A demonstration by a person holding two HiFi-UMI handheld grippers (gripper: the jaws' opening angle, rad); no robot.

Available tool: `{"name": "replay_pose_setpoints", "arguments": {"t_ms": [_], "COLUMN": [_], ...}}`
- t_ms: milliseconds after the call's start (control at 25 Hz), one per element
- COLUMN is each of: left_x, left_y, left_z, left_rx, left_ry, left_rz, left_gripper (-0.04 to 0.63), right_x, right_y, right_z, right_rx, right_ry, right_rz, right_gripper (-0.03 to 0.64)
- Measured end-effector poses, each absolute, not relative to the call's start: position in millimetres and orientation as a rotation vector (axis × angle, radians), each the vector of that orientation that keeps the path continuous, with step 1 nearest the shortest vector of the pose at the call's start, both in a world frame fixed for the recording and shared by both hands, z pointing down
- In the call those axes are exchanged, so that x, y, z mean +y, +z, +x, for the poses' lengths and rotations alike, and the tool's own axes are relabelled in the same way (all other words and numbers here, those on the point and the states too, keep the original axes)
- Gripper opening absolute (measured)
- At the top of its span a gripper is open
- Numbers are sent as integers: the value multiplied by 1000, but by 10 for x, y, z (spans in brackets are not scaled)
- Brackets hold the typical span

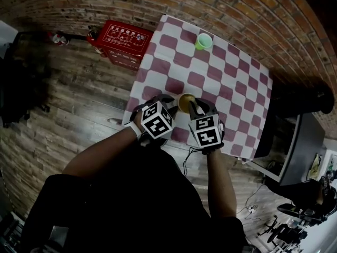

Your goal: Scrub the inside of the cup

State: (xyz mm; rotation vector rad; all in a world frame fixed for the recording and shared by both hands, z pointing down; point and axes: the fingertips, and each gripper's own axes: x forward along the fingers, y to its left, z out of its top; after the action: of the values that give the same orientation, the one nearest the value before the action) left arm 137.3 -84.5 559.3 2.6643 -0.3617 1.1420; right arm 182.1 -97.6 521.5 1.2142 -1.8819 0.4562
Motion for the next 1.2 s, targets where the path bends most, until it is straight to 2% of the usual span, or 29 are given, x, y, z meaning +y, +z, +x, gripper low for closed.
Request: {"name": "replay_pose_setpoints", "arguments": {"t_ms": [120,280,640,880,1200], "left_x": [-822,-798,-797,-734,-782], "left_y": [5595,5578,5587,5629,5606], "left_z": [1384,1406,1334,1327,1336], "left_rx": [-363,-355,-361,-345,-340], "left_ry": [1149,1138,1131,1132,1135], "left_rz": [2664,2672,2665,2651,2663], "left_gripper": [117,117,117,117,117], "right_x": [-1035,-1040,-972,-979,-1044], "right_y": [5528,5518,4541,4309,5036], "right_z": [1827,1791,2017,2208,1700], "right_rx": [-1865,-1896,-2175,-2135,-1979], "right_ry": [622,760,1178,903,466], "right_rz": [1239,1246,1506,1491,1098], "right_gripper": [74,74,74,74,74]}}
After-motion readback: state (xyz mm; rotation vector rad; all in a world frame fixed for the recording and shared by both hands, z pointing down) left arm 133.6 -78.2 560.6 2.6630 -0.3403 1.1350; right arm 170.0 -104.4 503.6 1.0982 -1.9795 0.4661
